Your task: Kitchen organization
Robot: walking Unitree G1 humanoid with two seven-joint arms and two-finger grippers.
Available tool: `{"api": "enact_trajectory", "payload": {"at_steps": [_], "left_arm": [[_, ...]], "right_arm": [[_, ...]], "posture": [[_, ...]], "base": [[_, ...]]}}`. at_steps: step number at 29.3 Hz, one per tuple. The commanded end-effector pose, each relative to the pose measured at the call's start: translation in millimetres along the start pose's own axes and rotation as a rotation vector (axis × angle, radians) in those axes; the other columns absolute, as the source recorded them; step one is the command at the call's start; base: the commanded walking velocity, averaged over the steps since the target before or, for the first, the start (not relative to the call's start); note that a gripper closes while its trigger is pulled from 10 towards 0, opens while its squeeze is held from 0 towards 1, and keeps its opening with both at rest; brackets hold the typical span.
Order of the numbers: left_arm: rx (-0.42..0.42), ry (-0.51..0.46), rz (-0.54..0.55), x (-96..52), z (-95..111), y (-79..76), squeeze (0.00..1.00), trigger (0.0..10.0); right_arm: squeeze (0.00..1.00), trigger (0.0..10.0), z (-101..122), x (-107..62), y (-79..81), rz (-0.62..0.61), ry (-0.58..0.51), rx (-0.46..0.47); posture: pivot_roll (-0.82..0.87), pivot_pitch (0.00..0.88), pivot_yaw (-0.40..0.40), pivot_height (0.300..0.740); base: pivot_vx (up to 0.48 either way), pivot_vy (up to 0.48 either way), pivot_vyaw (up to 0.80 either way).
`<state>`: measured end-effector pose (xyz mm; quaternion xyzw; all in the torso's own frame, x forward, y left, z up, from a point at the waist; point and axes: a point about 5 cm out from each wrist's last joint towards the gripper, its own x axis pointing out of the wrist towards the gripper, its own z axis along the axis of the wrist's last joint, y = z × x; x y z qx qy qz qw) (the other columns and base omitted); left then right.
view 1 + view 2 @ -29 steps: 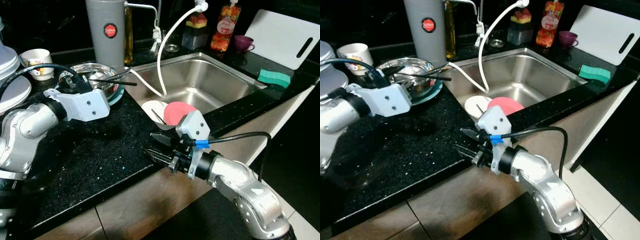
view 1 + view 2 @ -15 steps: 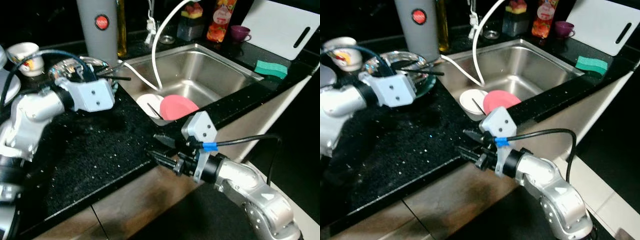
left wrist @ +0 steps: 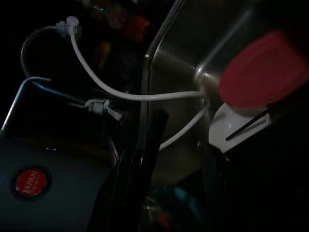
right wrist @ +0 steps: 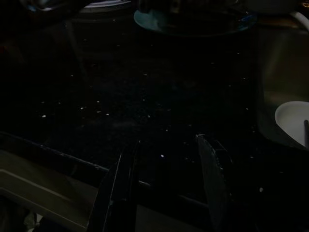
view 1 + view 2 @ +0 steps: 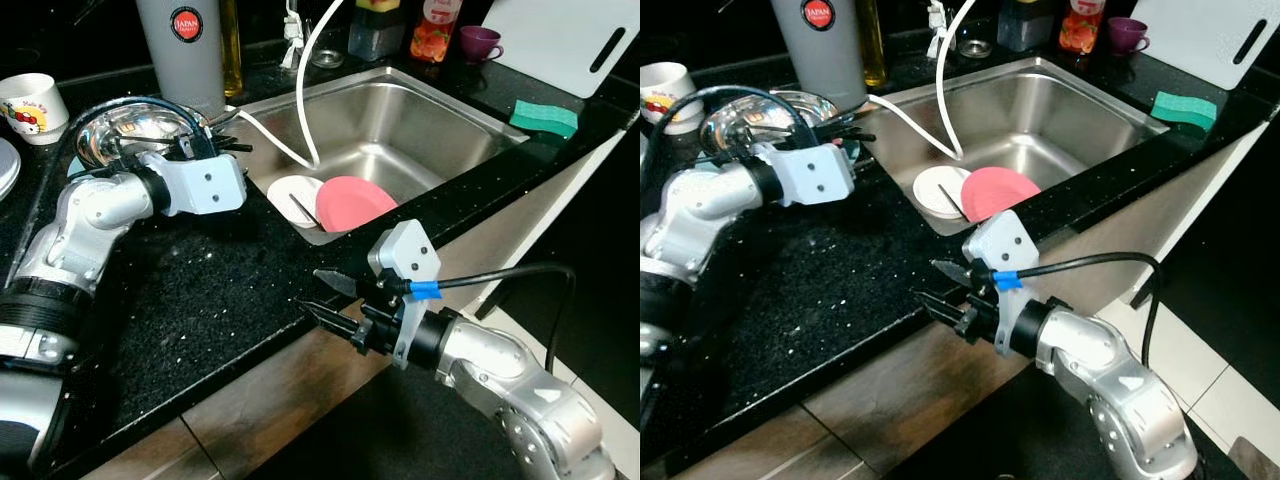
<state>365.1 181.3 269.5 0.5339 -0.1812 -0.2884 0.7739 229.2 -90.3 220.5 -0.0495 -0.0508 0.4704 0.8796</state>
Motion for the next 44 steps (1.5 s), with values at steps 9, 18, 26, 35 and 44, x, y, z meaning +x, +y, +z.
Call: {"api": "enact_trajectory", "payload": {"at_steps": [9, 18, 26, 35, 44], "left_arm": [[0.042, 0.053, 0.045, 16.5, -6, 5.9, 0.0, 0.0], [0.065, 0.053, 0.056, 20.7, -7, 9.8, 0.0, 0.0], [0.099, 0.046, 0.086, 18.9, -6, 18.6, 0.0, 0.0], [0.181, -0.074, 0.261, 11.7, 30, 68.0, 0.0, 0.0], [0.108, -0.173, 0.329, 7.7, 50, 83.2, 0.0, 0.0]], "right_arm": [[0.0, 10.0, 7, -3.1, 1.9, -0.011, -0.014, 0.001], [0.0, 10.0, 8, -0.8, 0.0, -0.015, -0.019, 0.004], [0.0, 10.0, 7, 2.6, -1.2, -0.013, -0.027, 0.003], [0.0, 10.0, 7, 9.7, -3.8, -0.01, -0.05, 0.003], [0.0, 10.0, 7, 14.1, -4.6, -0.012, -0.072, 0.009]], "posture": [[-0.08, 0.11, -0.012, 0.74], [-0.07, 0.091, -0.014, 0.74], [-0.06, 0.07, -0.013, 0.74], [-0.03, 0.035, -0.014, 0.74], [-0.01, 0.027, -0.01, 0.74]], "base": [[0.0, 0.0, 0.0], [0.0, 0.0, 0.0], [0.0, 0.0, 0.0], [0.0, 0.0, 0.0], [0.0, 0.0, 0.0]]}}
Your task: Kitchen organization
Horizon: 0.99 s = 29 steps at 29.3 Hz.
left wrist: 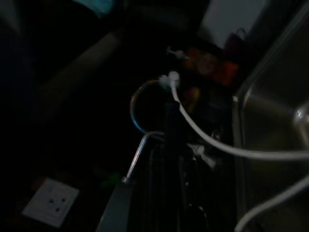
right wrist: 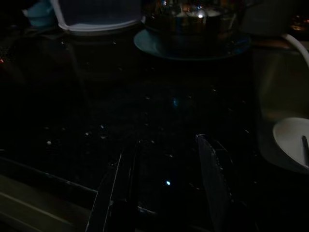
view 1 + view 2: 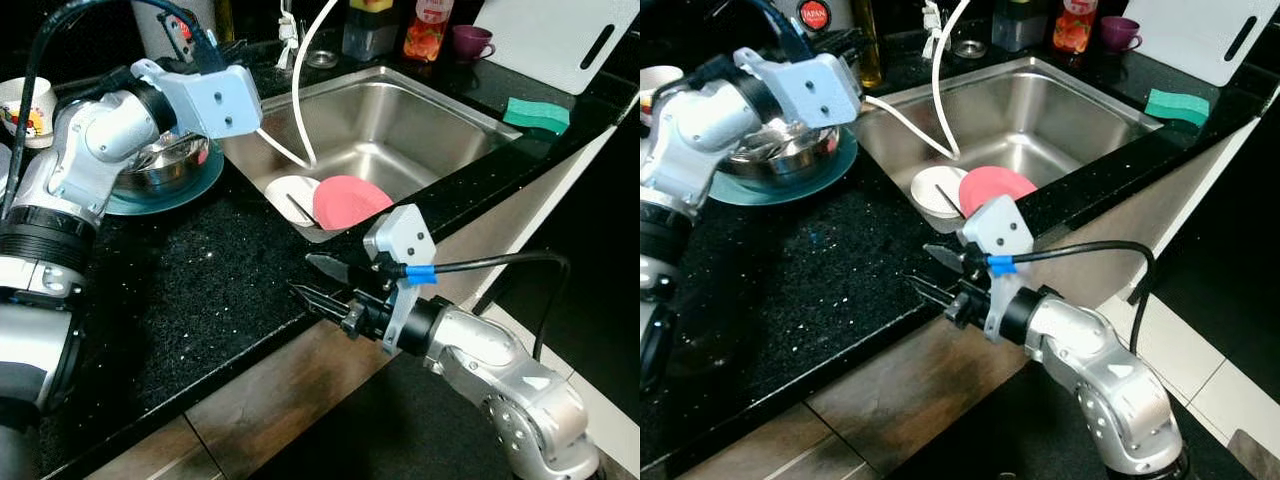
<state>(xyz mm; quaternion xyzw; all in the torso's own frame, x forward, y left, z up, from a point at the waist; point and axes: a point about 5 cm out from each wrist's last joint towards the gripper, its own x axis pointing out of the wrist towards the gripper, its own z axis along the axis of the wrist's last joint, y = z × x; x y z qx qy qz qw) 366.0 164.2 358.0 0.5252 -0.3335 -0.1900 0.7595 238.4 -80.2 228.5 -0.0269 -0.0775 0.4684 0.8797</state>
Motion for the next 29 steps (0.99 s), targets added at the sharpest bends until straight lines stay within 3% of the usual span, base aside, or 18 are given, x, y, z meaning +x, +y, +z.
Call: {"api": "enact_trajectory", "payload": {"at_steps": [1, 2, 3, 4, 5, 6, 8, 12, 17, 18, 19, 22, 26, 29], "left_arm": [[-0.138, -0.074, 0.04, 4.9, 11, 5.2, 0.0, 0.0], [-0.138, -0.074, 0.04, 4.9, 11, 5.2, 0.0, 0.0], [-0.46, -0.228, 0.112, 15.2, 32, 11.8, 0.0, 0.0], [-0.46, -0.228, 0.112, 15.2, 32, 11.8, 0.0, 0.0], [-0.615, -0.333, 0.142, 19.5, 46, 19.5, 0.0, 0.0], [-0.703, -0.41, 0.162, 22.2, 58, 27.1, 0.0, 0.0], [-0.763, -0.494, 0.174, 25.6, 72, 37.7, 0.0, 0.0], [-0.806, -0.538, 0.172, 28.3, 77, 42.7, 0.0, 0.0], [-0.791, -0.487, 0.109, 31.8, 71, 29.8, 0.0, 0.0], [-0.778, -0.451, 0.085, 32.4, 66, 22.9, 0.0, 10.0], [-0.76, -0.405, 0.058, 32.6, 60, 15.3, 0.0, 10.0], [-0.661, -0.208, -0.056, 29.6, 29, -28.4, 0.0, 10.0], [-0.633, -0.117, -0.114, 24.9, 12, -59.8, 0.0, 10.0], [-0.676, -0.108, -0.109, 25.5, 10, -67.5, 0.0, 10.0]], "right_arm": [[0.0, 10.0, 0, 1.1, -1.9, -0.011, -0.01, -0.001], [0.0, 10.0, 0, 1.1, -1.9, -0.011, -0.01, -0.001], [0.0, 10.0, 1, 2.1, -2.8, -0.028, -0.016, 0.017], [0.0, 10.0, 1, 2.1, -2.8, -0.028, -0.016, 0.017], [0.0, 10.0, 1, 2.0, -3.2, -0.032, -0.016, 0.025], [0.0, 10.0, 1, 1.6, -3.8, -0.036, -0.012, 0.033], [0.0, 10.0, 0, 0.3, -4.7, -0.043, -0.009, 0.032], [0.0, 10.0, 0, -0.9, -5.3, -0.05, -0.007, 0.023], [0.0, 10.0, 1, -1.5, -6.9, -0.071, -0.02, 0.015], [0.0, 10.0, 1, -1.4, -7.2, -0.073, -0.021, 0.011], [0.0, 10.0, 1, -1.3, -7.4, -0.074, -0.022, 0.008], [0.0, 10.0, 1, -0.8, -6.7, -0.073, -0.021, 0.001], [0.0, 10.0, 1, -2.4, -6.4, -0.075, -0.019, 0.0], [0.0, 10.0, 1, -3.5, -7.0, -0.079, -0.016, -0.004]], "posture": [[-0.02, 0.025, -0.006, 0.74], [-0.02, 0.025, -0.006, 0.74], [-0.03, 0.027, 0.001, 0.74], [-0.03, 0.027, 0.001, 0.74], [-0.03, 0.026, 0.002, 0.74], [-0.03, 0.024, 0.003, 0.74], [-0.04, 0.022, 0.01, 0.74], [-0.05, 0.02, 0.014, 0.74], [-0.04, 0.019, 0.017, 0.74], [-0.04, 0.019, 0.017, 0.74], [-0.04, 0.019, 0.017, 0.74], [-0.04, 0.02, 0.022, 0.74], [-0.05, 0.026, 0.025, 0.74], [-0.06, 0.028, 0.028, 0.74]], "base": [[0.0, 0.0, 0.0], [0.0, 0.0, 0.0], [0.0, 0.0, 0.0], [0.0, 0.0, 0.0], [0.0, 0.0, -0.8], [0.0, 0.0, -0.8], [0.0, 0.0, -0.8], [0.0, 0.0, -0.8], [0.0, 0.0, -0.26], [0.0, 0.0, 0.0], [0.0, 0.0, 0.0], [0.0, 0.0, 0.0], [0.0, 0.0, 0.0], [0.0, 0.0, 0.0]]}}
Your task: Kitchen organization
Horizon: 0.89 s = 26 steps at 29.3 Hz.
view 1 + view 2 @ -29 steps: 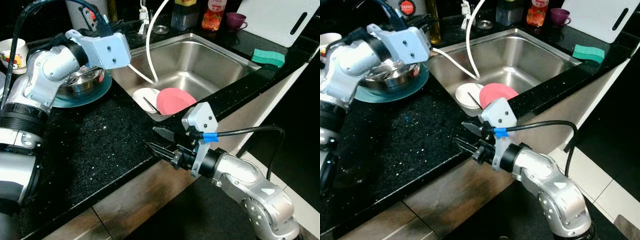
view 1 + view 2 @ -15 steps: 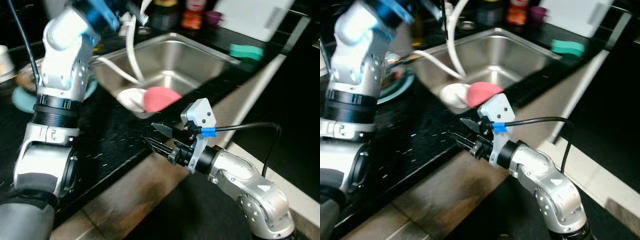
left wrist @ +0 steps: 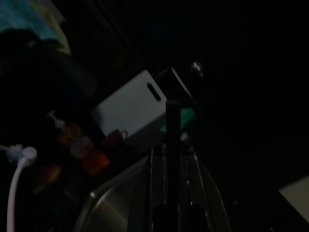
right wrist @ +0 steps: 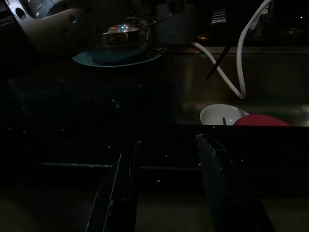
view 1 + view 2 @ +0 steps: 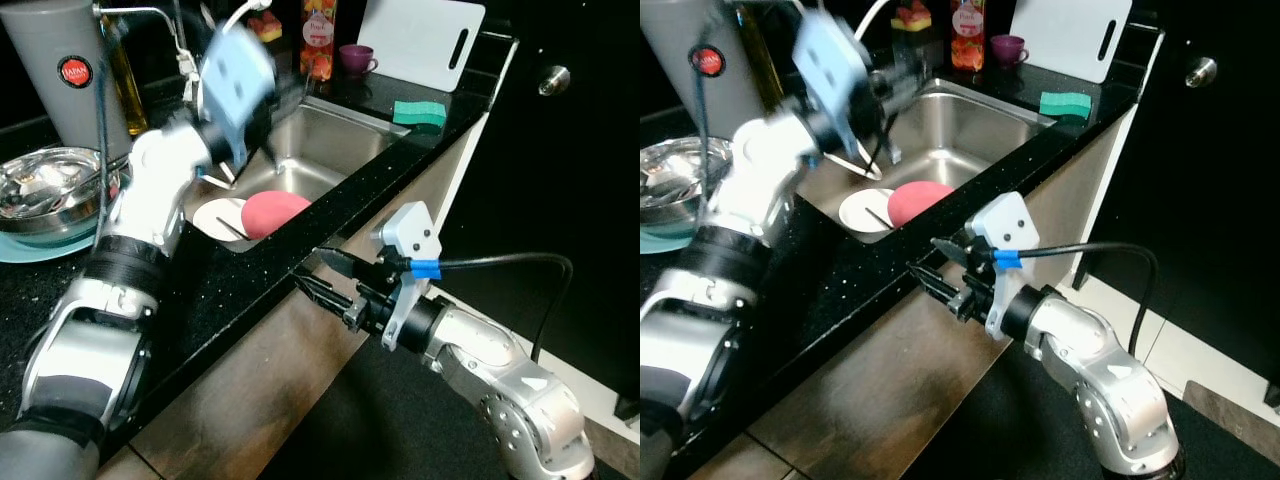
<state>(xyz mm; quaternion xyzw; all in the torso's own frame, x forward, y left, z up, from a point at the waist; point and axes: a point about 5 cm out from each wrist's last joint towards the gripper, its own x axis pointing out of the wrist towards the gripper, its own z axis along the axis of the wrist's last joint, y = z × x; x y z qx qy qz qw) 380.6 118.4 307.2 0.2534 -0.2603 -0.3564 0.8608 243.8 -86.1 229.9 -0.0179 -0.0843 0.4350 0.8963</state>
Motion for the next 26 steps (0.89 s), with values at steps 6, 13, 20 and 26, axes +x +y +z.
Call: {"api": "enact_trajectory", "payload": {"at_steps": [6, 13, 20, 26], "left_arm": [[-0.118, -0.019, -0.003, 9.4, -10, -11.3, 1.0, 10.0], [-0.094, -0.155, 0.119, 11.4, 21, 21.6, 0.0, 10.0], [0.134, -0.188, 0.208, -9.7, 50, 47.1, 0.0, 10.0], [0.426, 0.061, 0.23, -45.9, 27, 47.2, 0.0, 10.0]], "right_arm": [[0.0, 10.0, 0, -3.4, 0.3, -0.007, 0.01, -0.03], [0.0, 10.0, 0, -3.6, -0.2, -0.008, 0.004, -0.026], [0.0, 10.0, 2, 0.0, 0.7, 0.012, -0.029, -0.004], [0.0, 10.0, 2, 3.5, 2.0, 0.044, -0.044, -0.01]], "posture": [[-0.08, 0.026, 0.038, 0.74], [-0.07, 0.019, 0.035, 0.74], [-0.04, 0.009, 0.021, 0.74], [-0.02, 0.002, 0.007, 0.74]], "base": [[0.0, 0.0, 0.0], [0.0, 0.0, 0.0], [0.0, 0.0, 0.0], [0.0, 0.0, 0.0]]}}
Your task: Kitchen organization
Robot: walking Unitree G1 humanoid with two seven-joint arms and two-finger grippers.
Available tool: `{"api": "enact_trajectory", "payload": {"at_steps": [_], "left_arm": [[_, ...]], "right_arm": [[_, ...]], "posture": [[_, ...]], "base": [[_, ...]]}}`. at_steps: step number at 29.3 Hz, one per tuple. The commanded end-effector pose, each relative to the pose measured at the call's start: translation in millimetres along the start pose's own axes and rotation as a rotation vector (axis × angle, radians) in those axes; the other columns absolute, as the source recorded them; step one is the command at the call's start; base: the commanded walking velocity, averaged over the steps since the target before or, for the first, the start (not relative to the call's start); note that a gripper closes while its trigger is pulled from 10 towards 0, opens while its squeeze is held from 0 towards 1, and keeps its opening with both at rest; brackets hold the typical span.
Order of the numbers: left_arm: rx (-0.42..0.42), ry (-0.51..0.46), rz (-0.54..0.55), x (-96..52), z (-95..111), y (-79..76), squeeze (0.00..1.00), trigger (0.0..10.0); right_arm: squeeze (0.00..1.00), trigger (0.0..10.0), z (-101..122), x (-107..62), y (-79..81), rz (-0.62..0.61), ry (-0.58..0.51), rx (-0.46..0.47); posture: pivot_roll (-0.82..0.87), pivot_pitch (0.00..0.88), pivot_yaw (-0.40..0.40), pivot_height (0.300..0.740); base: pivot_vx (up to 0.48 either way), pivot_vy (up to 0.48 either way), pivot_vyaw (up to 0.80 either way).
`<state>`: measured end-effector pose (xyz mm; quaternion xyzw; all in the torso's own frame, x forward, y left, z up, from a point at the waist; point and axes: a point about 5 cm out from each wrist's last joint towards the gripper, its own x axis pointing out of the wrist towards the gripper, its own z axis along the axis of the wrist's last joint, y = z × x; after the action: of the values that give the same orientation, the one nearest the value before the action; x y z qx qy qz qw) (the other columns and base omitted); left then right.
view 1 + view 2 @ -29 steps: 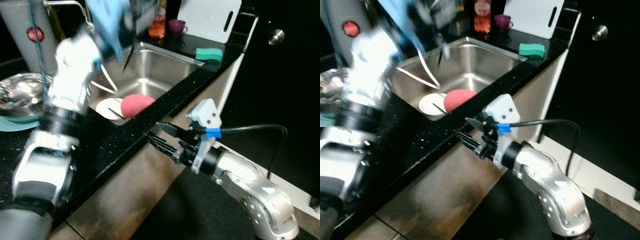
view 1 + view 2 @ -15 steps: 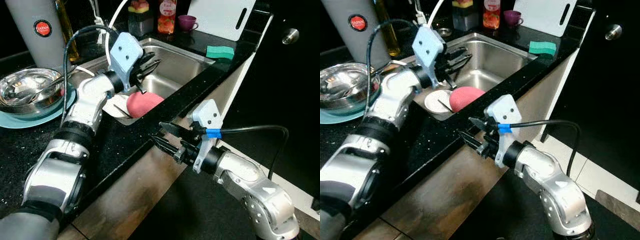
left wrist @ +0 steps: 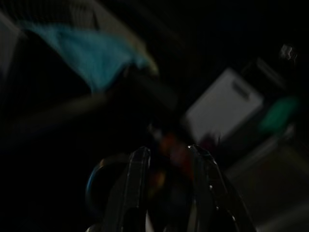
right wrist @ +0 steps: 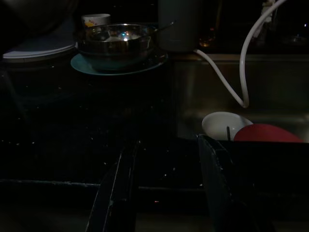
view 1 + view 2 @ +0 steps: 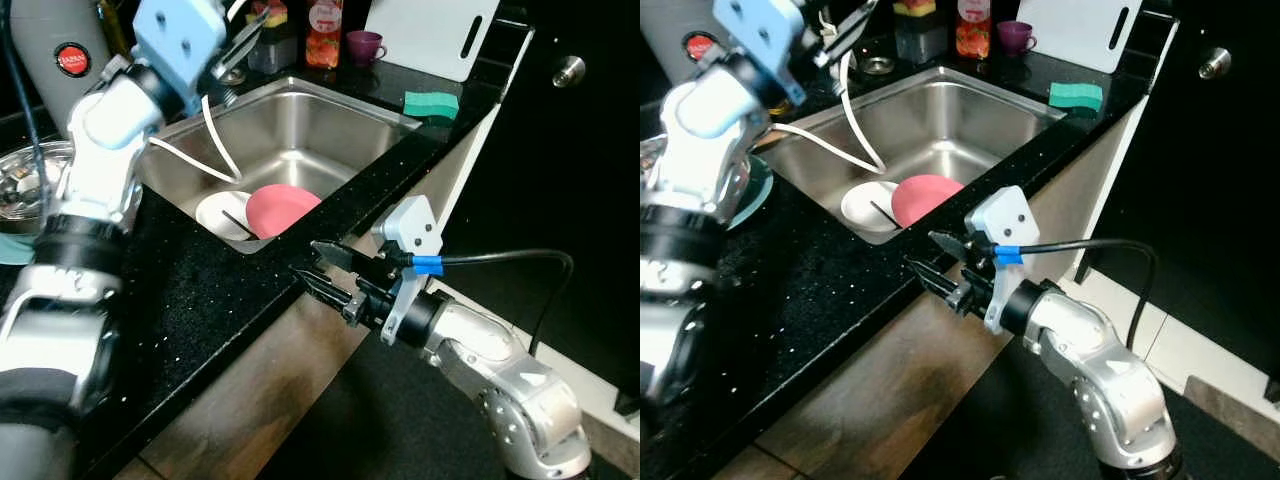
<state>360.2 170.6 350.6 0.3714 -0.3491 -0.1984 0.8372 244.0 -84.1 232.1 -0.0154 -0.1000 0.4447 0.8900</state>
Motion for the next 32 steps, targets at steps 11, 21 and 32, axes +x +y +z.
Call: {"api": "enact_trajectory", "payload": {"at_steps": [11, 21, 32], "left_arm": [[0.143, 0.153, -0.049, -34.6, -3, -44.9, 0.0, 10.0], [0.145, 0.215, -0.114, -45.2, -3, -79.7, 0.0, 10.0], [0.128, 0.348, -0.12, -51.5, -23, -97.4, 0.0, 10.0]], "right_arm": [[0.0, 10.0, 0, 3.2, 3.2, 0.05, -0.041, 0.034], [0.0, 10.0, 0, 4.3, 0.7, 0.04, -0.044, 0.044], [0.0, 10.0, -1, 4.7, -0.6, 0.046, -0.037, 0.043]], "posture": [[0.01, 0.009, -0.008, 0.74], [0.02, 0.011, -0.011, 0.74], [0.01, 0.006, -0.028, 0.74]], "base": [[0.0, 0.0, 0.63], [0.0, 0.0, 0.0], [0.0, 0.0, 0.0]]}}
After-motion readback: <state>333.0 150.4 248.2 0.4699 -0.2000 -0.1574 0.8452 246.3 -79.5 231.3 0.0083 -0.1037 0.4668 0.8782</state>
